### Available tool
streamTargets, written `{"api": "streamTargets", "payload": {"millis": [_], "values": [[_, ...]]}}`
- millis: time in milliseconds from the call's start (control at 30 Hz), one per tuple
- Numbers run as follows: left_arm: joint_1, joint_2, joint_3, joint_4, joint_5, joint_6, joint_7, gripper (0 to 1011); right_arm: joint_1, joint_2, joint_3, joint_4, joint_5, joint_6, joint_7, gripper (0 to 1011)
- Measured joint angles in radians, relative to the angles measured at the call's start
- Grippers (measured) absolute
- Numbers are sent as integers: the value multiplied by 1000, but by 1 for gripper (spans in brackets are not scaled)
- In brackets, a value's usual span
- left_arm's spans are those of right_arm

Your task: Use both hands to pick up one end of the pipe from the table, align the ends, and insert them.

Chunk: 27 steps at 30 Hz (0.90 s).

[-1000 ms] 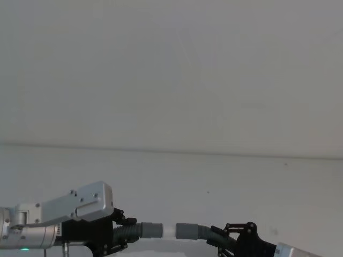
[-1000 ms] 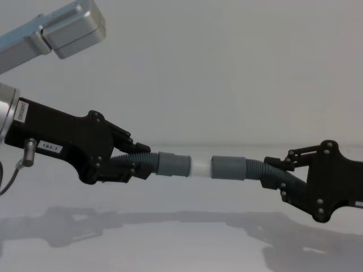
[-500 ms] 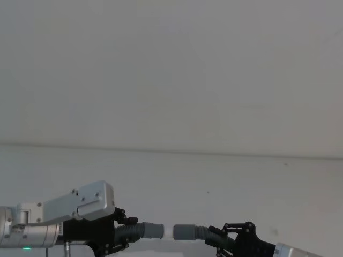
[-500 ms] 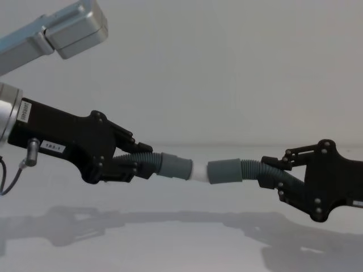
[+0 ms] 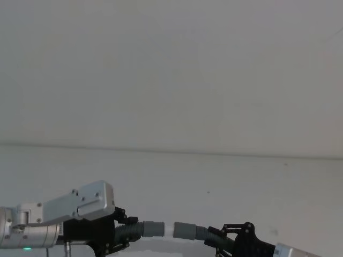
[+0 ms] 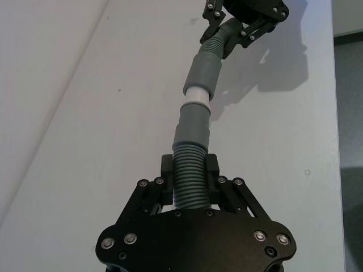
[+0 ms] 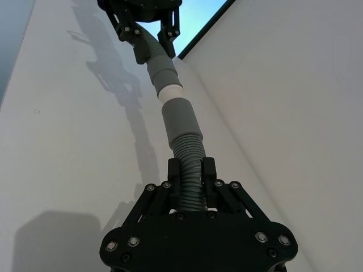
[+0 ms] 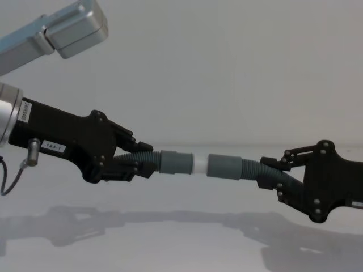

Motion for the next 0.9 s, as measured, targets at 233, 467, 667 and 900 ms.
{"api": "streamTargets", "payload": {"millis": [233,467,667,900], "values": [[9,2,-7,-5,1,-2,8,292,0,-1,0,1,6,-3,5,214],[14,1,-11,-6,3,-4,10,292,1,0,0,1,11,-11,12,214],[14,-2,-11,-2,4,-6,9,292,3,1,-3,1,14,-20,17,213],[9,-6,-7,7,5,-10,4,292,6,1,-7,0,18,-32,24,214]]}}
